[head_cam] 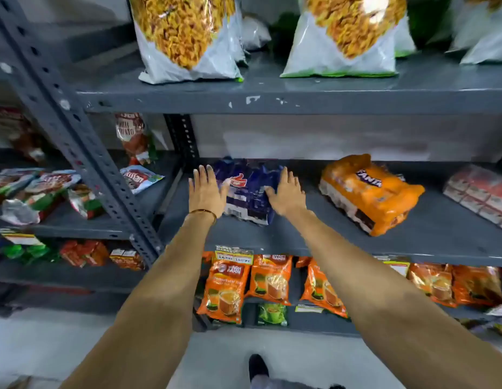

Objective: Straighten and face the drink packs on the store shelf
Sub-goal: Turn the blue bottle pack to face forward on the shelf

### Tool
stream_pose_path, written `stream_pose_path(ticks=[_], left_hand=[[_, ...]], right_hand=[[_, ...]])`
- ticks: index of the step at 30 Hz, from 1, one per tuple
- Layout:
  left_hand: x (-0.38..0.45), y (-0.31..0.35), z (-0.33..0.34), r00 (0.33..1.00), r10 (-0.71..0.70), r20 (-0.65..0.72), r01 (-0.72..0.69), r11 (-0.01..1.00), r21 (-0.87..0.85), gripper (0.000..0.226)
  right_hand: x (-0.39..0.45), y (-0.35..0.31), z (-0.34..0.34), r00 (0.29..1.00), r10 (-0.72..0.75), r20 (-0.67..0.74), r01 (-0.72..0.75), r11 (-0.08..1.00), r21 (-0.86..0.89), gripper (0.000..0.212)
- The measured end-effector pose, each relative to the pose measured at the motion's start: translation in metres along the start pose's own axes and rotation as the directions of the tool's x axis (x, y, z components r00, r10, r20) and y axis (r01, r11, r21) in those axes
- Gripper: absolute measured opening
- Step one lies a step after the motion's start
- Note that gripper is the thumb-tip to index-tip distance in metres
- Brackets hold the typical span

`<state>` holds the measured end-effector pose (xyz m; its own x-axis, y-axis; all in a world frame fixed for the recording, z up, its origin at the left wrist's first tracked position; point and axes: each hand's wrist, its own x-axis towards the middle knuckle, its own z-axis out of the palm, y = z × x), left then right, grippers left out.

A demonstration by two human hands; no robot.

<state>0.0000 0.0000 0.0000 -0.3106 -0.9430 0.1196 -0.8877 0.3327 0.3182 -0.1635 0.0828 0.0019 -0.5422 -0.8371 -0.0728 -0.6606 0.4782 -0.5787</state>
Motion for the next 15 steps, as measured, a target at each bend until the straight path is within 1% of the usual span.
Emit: stream_pose_path(ticks=[1,2,3,5,6,10,13,15], left_hand=[[0.012,-0.003,0.001,0.997,-0.059,0.048,0.064,0.992,-0.110,0.070],[0.027,-0.006,0.000,0.992,-0.087,0.088,0.102,0.977,-0.186,0.071],[0.041,-0.009,0.002,0.981,-0.141,0.130,0.172,0.946,-0.276,0.073],[0.066,-0.014,0.008,0.958,-0.183,0.219,0.258,0.884,-0.390,0.076],[0.073,-0.014,0.008,0.944,-0.196,0.266,0.295,0.861,-0.413,0.077],[0.098,-0.020,0.011,0.918,-0.207,0.340,0.334,0.865,-0.375,0.077],[0.107,-0.024,0.012,0.917,-0.210,0.339,0.343,0.847,-0.406,0.061],[0.107,-0.026,0.010,0.921,-0.217,0.323,0.350,0.823,-0.447,0.056]], right_hand=[[0.013,-0.003,0.004,0.994,0.080,0.070,-0.088,0.989,0.123,0.083],[0.026,-0.007,0.006,0.976,0.156,0.149,-0.183,0.966,0.184,0.089],[0.037,-0.008,0.009,0.945,0.251,0.209,-0.303,0.911,0.278,0.093],[0.054,-0.010,0.013,0.896,0.340,0.286,-0.436,0.799,0.415,0.092],[0.056,-0.011,0.013,0.880,0.358,0.312,-0.468,0.767,0.439,0.087],[0.063,-0.012,0.009,0.855,0.355,0.377,-0.512,0.689,0.513,0.060],[0.067,-0.013,0.009,0.853,0.362,0.377,-0.519,0.671,0.530,0.050],[0.070,-0.010,0.015,0.866,0.364,0.343,-0.500,0.658,0.564,0.036]])
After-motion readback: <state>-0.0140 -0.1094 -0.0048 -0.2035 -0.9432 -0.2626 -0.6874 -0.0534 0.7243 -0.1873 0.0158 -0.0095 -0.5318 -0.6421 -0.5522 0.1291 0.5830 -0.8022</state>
